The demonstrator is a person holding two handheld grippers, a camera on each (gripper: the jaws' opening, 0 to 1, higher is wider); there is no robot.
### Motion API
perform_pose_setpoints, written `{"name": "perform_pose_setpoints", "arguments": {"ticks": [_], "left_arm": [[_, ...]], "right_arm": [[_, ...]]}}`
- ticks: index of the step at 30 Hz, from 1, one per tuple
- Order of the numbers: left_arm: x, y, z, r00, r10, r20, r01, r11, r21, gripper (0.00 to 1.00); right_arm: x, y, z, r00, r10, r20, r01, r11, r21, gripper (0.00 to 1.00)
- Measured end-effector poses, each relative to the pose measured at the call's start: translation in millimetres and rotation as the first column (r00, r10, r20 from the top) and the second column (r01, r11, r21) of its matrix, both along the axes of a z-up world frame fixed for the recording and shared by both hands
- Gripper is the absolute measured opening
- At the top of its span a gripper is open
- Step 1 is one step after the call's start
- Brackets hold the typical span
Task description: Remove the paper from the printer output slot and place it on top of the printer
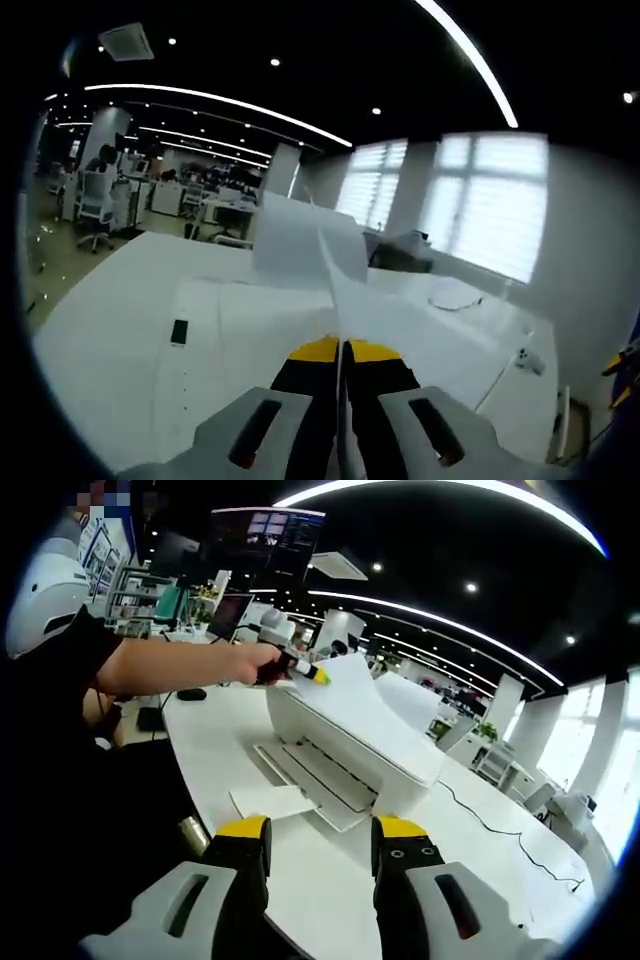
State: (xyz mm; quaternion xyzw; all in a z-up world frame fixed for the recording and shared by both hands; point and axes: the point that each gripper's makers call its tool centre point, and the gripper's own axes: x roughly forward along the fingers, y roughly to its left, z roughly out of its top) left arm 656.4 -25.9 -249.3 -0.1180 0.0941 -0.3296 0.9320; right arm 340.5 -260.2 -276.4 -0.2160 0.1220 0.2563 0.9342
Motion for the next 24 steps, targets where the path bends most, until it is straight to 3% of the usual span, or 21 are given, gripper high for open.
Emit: {"name": "perform_pose_setpoints", "arguments": {"ticks": [6, 13, 24], "left_arm": [[-0.3, 2, -3.0, 1.000, 0.019, 0.009, -0.019, 1.000, 0.024, 0.06], [-2.3, 1, -11.6, 0.999, 0.030, 0.031, -0.033, 0.993, 0.111, 0.06], [-4.5, 5, -14.9, 0.998, 0.045, 0.045, -0.051, 0.987, 0.152, 0.06]], "right_arm": [[-2, -1, -1.9, 1.000, -0.002, -0.004, 0.002, 1.000, 0.000, 0.36], [-1, -1, -3.4, 1.000, -0.003, -0.007, 0.003, 1.000, 0.003, 0.35], [-5, 2, -1.4, 1.000, -0.002, 0.000, 0.002, 1.000, 0.003, 0.35]]}}
